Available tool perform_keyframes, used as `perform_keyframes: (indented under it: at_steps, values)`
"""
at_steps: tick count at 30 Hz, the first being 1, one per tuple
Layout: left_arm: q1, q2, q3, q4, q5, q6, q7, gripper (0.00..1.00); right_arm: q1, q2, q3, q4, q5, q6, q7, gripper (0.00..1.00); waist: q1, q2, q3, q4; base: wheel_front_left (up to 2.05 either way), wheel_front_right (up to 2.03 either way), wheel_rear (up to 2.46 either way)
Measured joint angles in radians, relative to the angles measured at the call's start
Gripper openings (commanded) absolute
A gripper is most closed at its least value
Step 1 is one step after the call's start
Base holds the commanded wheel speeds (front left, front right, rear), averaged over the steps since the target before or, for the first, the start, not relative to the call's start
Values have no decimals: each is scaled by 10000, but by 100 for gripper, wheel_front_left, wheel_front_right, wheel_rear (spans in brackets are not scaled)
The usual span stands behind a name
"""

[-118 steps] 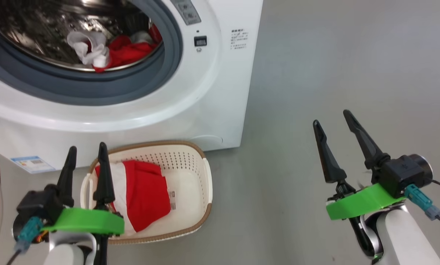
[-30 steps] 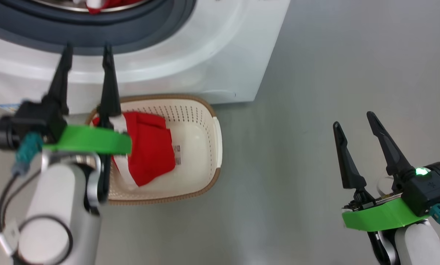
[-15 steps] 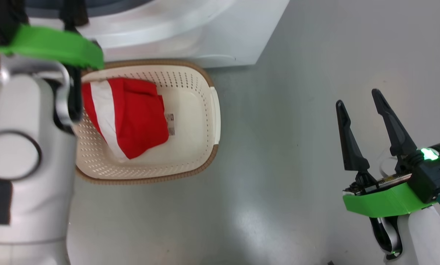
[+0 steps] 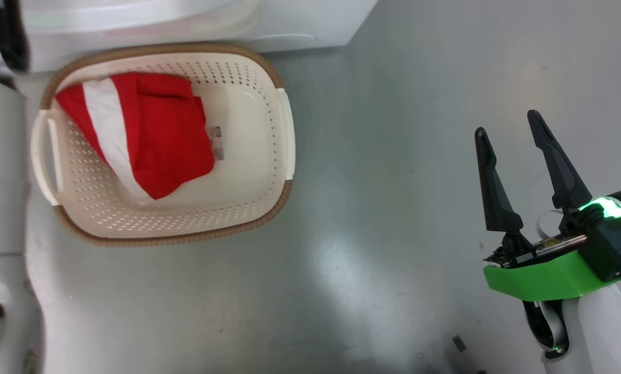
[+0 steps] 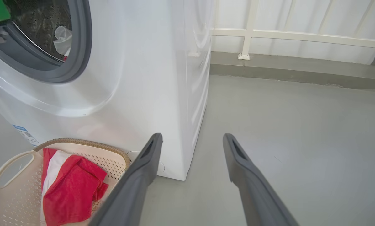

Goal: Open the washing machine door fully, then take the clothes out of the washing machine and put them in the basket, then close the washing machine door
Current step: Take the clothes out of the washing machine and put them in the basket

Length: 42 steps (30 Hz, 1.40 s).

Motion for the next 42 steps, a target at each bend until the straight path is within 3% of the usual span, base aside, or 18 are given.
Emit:
perform_keyframes:
  at_steps: [23, 42]
  values:
    - [-2243, 1321, -301, 4211, 316, 10, 359, 100, 285, 6, 560, -144, 21, 13, 0, 100, 0, 0, 224, -1263, 0, 0, 0]
    - [-2292, 1680, -732, 4755, 393, 107, 529, 100, 655, 23, 631, -481, 274, 13, 0, 100, 0, 0, 505, -1582, 0, 0, 0]
